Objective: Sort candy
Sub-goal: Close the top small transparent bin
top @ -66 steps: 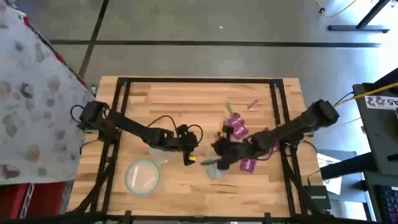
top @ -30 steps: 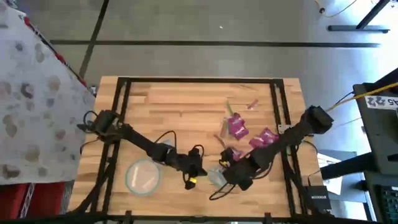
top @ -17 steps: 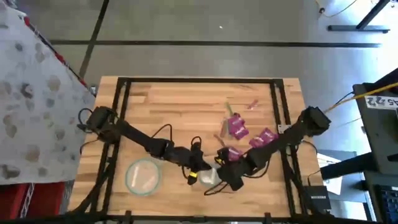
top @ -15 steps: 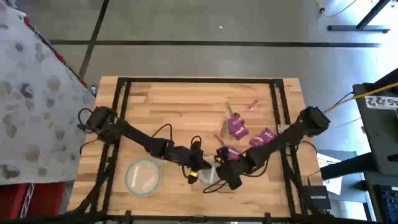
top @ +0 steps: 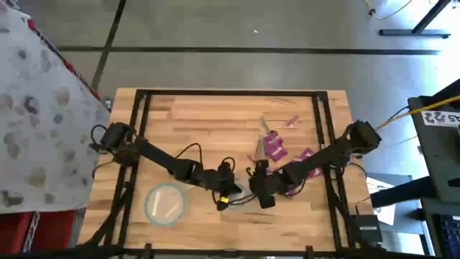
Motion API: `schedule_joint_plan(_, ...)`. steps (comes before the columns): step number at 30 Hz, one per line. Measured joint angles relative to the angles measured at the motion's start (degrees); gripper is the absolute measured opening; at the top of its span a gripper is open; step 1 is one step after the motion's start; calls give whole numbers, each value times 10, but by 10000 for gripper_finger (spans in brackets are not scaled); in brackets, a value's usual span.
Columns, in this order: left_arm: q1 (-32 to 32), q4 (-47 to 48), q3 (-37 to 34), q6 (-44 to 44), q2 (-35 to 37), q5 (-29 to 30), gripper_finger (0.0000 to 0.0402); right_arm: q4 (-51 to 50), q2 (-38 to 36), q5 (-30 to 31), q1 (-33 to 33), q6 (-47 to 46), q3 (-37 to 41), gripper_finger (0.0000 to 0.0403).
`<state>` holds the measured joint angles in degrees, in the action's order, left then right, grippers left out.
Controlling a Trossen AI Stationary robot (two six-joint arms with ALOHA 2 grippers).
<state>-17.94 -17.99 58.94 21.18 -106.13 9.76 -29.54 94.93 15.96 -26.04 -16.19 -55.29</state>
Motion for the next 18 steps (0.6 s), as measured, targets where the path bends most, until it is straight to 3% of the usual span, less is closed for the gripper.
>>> schedule_joint_plan(3, -2, 3, 0, 4, 0, -1, 5, -3, -25, -22, -27, -15, 0, 253)
schedule_joint_plan(6, -2, 5, 0, 5, 0, -1, 5, 51, -39, -53, -65, -15, -1, 208)
schedule_joint_plan(14, -12, -4, 0, -1, 0, 4, 5, 169, -31, 10, -115, -43, 0, 22)
schedule_joint_plan(18, -23, -10, 5, -24, 13, 12, 5, 197, -32, 15, -115, -44, -1, 18)
